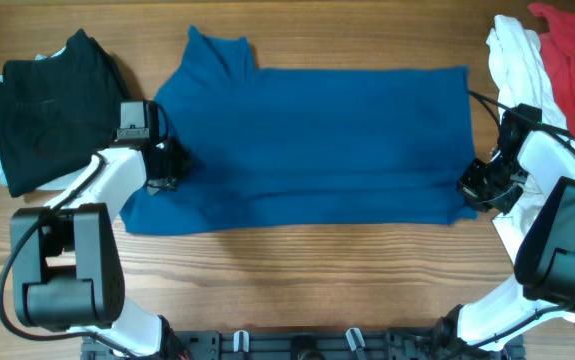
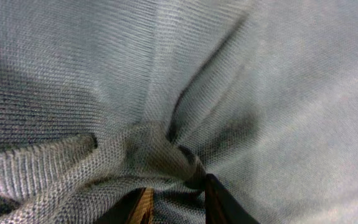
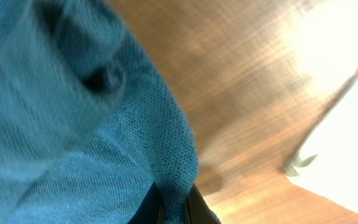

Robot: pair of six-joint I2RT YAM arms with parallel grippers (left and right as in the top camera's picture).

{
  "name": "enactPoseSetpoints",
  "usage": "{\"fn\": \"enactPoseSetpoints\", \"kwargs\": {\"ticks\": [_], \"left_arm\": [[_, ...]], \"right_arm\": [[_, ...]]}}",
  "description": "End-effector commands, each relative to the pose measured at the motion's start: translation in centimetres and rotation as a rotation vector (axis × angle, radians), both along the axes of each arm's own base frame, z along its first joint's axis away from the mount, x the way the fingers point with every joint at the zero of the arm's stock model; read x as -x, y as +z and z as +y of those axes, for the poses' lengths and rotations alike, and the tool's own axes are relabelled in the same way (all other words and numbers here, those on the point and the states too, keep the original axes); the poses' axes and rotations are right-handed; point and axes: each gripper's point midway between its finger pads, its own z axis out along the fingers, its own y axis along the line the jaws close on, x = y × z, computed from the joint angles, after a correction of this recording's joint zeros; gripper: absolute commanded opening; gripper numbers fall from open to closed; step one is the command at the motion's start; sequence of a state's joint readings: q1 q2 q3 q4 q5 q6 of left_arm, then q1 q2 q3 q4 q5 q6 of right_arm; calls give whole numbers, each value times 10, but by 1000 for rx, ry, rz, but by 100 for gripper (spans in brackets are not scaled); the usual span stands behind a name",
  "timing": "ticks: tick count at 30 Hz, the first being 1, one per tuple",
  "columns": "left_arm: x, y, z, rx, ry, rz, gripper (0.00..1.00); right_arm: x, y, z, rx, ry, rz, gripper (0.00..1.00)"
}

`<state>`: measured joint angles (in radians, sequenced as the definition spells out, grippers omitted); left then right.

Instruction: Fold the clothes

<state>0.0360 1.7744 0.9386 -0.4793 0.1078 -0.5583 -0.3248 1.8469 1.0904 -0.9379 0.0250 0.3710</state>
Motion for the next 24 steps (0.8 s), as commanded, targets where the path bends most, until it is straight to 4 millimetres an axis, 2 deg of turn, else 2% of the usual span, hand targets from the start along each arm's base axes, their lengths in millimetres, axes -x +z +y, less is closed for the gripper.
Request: {"fn": "enactPoseSetpoints", "kwargs": {"ticks": [1, 7, 10, 18, 22, 24], "left_arm": [[102, -58, 29, -86, 58, 381, 29], [124, -54, 40, -81, 103, 471, 30], [129, -53, 42, -81, 111, 490, 30], [122, -48, 40, -59, 116, 455, 31], [112, -34, 41, -65, 120, 390, 31], [104, -21, 43, -70, 123, 333, 32]], "right_arm": [[26, 0, -24, 164, -80, 126, 4], [49, 8, -28, 220, -139, 223, 4], [52, 9, -27, 226, -148, 238, 4], [57, 13, -25, 224, -172, 254, 4], [56, 19, -25, 238, -208, 227, 4], [53, 26, -27, 250, -228, 182, 4]]}}
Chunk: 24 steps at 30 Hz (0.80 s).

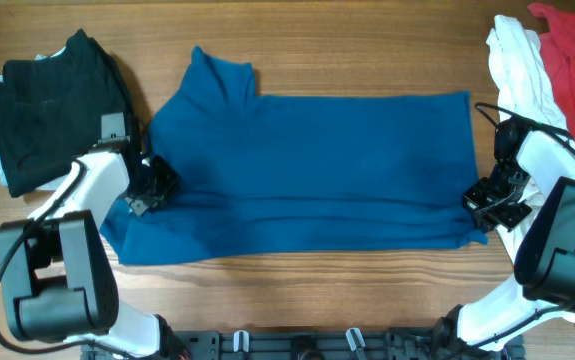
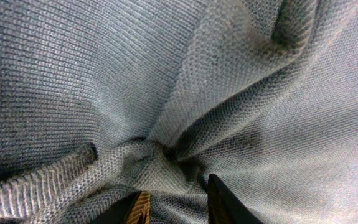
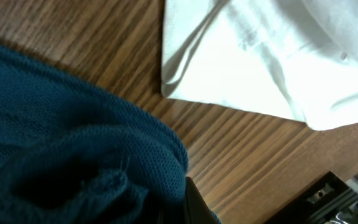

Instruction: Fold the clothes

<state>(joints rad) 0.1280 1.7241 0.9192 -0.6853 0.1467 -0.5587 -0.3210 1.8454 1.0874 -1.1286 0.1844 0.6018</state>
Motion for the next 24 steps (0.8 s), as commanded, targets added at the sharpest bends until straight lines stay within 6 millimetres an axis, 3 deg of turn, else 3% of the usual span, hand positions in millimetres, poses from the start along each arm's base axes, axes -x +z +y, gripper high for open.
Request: {"fn": "enactPoseSetpoints", "kwargs": {"ticks": [1, 3, 4, 5, 6, 10, 16, 24], "left_arm": [[50, -17, 24, -121, 25, 143, 34], [42, -2, 24, -123, 29, 79, 40], [37, 8, 24, -122, 31, 35, 45], [30, 22, 23, -119, 21, -27, 54], [24, 32, 20, -110, -11, -79, 62], [1, 70, 11, -83, -77, -275, 82], [-42, 131, 2, -60, -105, -546, 82], [-110, 161, -20, -51, -243, -652, 83]], "right_arm": [[-4, 17, -18, 126, -28, -67, 4], [-14, 26, -20, 131, 0, -137, 11], [-22, 33, -20, 130, 13, -188, 22], [-29, 41, -19, 129, 29, -244, 72], [-34, 47, -19, 126, 44, -282, 88], [-51, 66, -15, 108, 99, -407, 89], [-58, 87, -15, 125, 147, -492, 87], [-62, 91, -9, 90, 178, -523, 86]]}}
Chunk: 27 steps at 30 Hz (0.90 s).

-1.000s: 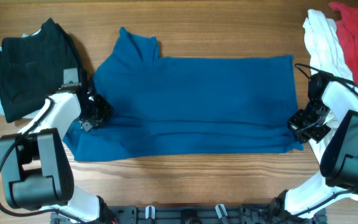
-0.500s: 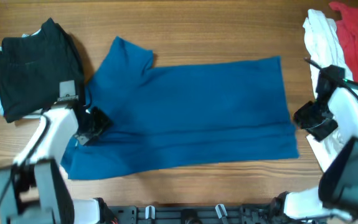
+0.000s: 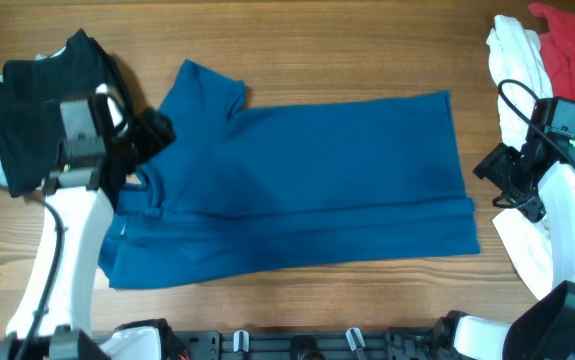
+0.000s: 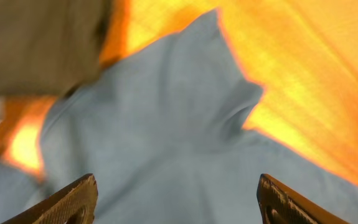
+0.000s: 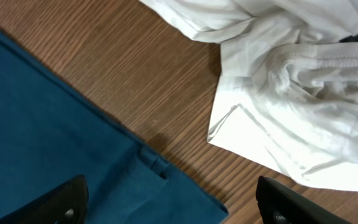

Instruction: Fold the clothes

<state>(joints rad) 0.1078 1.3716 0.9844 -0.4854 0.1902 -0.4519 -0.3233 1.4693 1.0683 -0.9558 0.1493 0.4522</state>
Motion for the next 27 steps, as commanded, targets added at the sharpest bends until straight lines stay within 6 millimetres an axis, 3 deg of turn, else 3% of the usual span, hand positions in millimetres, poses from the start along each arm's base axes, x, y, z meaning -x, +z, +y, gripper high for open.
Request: {"fn": "enactPoseSetpoints", "kwargs": {"ticks": [1, 5, 10, 15, 20, 27], "left_arm": [[-39, 7, -19, -13, -131, -9, 84], [-76, -16, -24, -27, -184, 81, 84], [-107, -59, -18, -50, -202, 184, 83], [-113, -97, 7, -138, -149, 262, 83], [-116, -121, 21, -136, -131, 288, 83], [-127, -131, 29, -155, -141, 253, 83]], "right_arm": [[-5, 5, 6, -27, 42, -29, 86], [-5, 5, 6, -28, 50, -28, 86], [-5, 5, 6, -27, 54, -27, 86], [-5, 5, 6, -25, 65, -26, 86], [-5, 5, 6, -24, 66, -28, 86], [-3, 4, 7, -27, 66, -19, 85]]}}
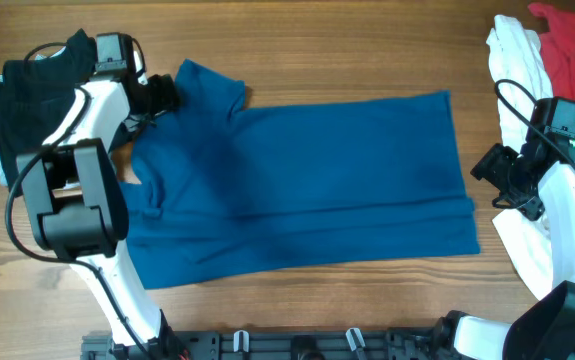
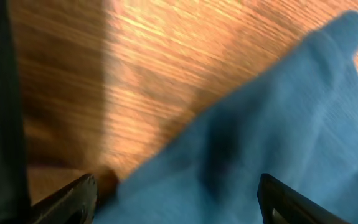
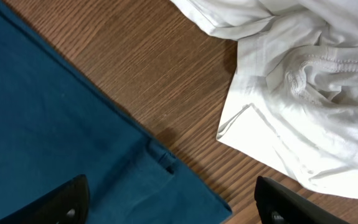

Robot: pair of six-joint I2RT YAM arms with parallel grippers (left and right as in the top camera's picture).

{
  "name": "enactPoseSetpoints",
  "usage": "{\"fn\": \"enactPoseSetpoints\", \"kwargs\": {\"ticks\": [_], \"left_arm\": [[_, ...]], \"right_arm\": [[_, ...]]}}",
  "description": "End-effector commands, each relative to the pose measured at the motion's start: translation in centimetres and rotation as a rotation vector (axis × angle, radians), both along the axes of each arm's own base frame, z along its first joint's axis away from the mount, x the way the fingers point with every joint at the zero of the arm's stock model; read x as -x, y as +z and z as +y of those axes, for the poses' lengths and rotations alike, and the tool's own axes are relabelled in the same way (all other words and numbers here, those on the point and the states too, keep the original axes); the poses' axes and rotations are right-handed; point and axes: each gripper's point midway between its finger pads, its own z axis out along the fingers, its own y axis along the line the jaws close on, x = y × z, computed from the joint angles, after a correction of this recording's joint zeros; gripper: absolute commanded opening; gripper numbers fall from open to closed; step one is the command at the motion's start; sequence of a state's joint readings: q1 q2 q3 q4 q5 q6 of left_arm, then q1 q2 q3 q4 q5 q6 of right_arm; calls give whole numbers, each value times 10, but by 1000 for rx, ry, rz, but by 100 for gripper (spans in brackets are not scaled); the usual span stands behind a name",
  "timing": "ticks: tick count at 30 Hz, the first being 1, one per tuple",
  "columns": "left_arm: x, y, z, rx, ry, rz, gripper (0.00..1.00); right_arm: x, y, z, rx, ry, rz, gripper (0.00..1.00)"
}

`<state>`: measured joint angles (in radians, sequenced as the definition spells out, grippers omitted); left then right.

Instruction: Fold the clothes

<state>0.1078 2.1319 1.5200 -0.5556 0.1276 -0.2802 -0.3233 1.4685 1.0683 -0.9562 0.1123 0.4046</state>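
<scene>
A blue garment (image 1: 307,180) lies spread flat on the wooden table, long side left to right, with a fold line along its lower part. My left gripper (image 1: 162,93) is open at the garment's top-left corner; in its wrist view the fingertips (image 2: 73,199) stand wide apart over blue cloth (image 2: 259,124) and wood. Off the garment's right edge, my right gripper (image 1: 489,172) is open too. Its wrist view shows the blue cloth's lower right corner (image 3: 54,124) below and nothing between the fingers (image 3: 66,199).
Black folded clothes (image 1: 32,100) lie at the far left, beside the left arm. White clothes (image 1: 517,60) and a red garment (image 1: 572,50) are piled at the right, the white cloth (image 3: 303,93) close to the right gripper.
My left gripper has moved from over the garment's left part to its top-left corner, still open. The garment's lower left edge has shifted a little to the right. The right gripper has hardly moved.
First both grippers were shut on the blue garment, left on its left edge, right on its lower right corner. They still held it a moment later. Then both were open and off the cloth, which lay flat. Now the left one is at the top-left corner.
</scene>
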Motion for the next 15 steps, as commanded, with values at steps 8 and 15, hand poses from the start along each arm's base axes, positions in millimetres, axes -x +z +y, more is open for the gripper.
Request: {"fn": "enactPoseSetpoints", "kwargs": {"ticks": [8, 15], "left_arm": [[-17, -20, 7, -53, -49, -30, 82], [-4, -33, -7, -4, -79, 30, 72]], "right_arm": [[0, 5, 1, -2, 12, -13, 85], [-2, 5, 1, 0, 10, -20, 85]]}}
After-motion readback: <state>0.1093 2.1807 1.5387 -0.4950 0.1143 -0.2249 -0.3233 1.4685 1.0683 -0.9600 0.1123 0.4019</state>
